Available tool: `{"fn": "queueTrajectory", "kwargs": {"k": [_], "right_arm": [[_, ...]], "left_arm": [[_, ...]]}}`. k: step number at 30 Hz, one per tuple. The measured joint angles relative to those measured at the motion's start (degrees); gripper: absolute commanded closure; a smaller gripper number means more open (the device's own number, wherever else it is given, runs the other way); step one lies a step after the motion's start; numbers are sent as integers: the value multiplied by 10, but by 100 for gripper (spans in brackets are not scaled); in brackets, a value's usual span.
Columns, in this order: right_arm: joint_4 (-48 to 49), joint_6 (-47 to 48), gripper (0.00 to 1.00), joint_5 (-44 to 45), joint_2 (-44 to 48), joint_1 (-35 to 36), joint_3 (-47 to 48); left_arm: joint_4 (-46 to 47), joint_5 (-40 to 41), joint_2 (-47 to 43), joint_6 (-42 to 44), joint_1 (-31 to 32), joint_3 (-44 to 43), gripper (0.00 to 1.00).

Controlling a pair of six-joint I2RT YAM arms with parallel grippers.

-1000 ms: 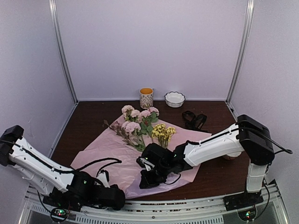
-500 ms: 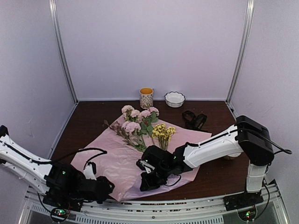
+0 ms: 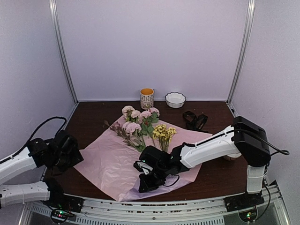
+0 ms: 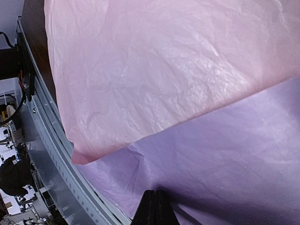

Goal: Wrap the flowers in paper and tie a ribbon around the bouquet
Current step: Pick up the one-fourth-folded wrapping paper from the center of the board.

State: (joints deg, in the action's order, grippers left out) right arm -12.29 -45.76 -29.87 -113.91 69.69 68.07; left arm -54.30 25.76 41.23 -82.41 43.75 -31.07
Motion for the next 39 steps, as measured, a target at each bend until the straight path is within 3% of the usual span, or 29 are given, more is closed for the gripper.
{"fn": "queueTrajectory", "kwargs": {"k": [3,10,19,29,32,34,37,39], "right_arm": [[-10,11,98,-2,-5,0,9],[-27,36,98,-5,-17,0,30],[-24,37,98,-10,-19,-2,30],[-65,95,96,9,-19,4,47],[-66,111,96,19,-18,7,47],[-66,123,95,21,-17,7,48],[-78,144,95,25,-19,11,58],[-89,155,95,27,-23,14,69]], "left_arm": [[31,-64,88,159,-139,-27,16],[125,-157,339,388,-263,-154,9],[182,-219,399,487,-293,-158,4],[205,-261,448,534,-314,-130,11],[204,-274,446,542,-314,-125,21],[205,-290,444,545,-314,-125,36],[208,-313,438,546,-314,-121,67],[207,-325,433,549,-314,-118,80]]}}
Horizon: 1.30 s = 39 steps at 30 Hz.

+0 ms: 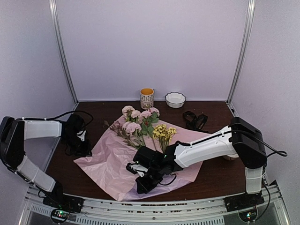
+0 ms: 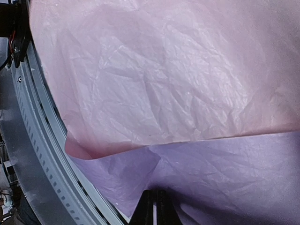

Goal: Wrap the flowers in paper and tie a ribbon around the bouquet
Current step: Pick up the one-fourth-folded wrapping paper from the center of the board, then fold the 1/4-folded wrapping paper at the center of the board.

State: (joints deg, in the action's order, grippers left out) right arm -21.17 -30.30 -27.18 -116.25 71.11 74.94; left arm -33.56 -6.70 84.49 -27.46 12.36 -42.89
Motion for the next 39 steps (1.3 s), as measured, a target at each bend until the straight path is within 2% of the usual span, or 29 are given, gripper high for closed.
{"fn": "queueTrajectory", "kwargs": {"k": [4,13,23,33,39], "right_arm": [[-13,9,94,0,-8,3,14],[-17,11,94,0,-8,3,15],[-16,2,94,-1,-8,0,14],[46,-29,95,-46,-6,-22,-21],[97,-42,95,-76,-1,-33,-52]], "left_arm": [[-5,-7,-23,-1,0,5,100],[-25,-19,-118,2,0,9,100],[-95,-17,-115,15,3,-59,100],[-137,-19,-92,-8,146,-219,100],[-140,-37,-22,-21,207,-320,100]]}}
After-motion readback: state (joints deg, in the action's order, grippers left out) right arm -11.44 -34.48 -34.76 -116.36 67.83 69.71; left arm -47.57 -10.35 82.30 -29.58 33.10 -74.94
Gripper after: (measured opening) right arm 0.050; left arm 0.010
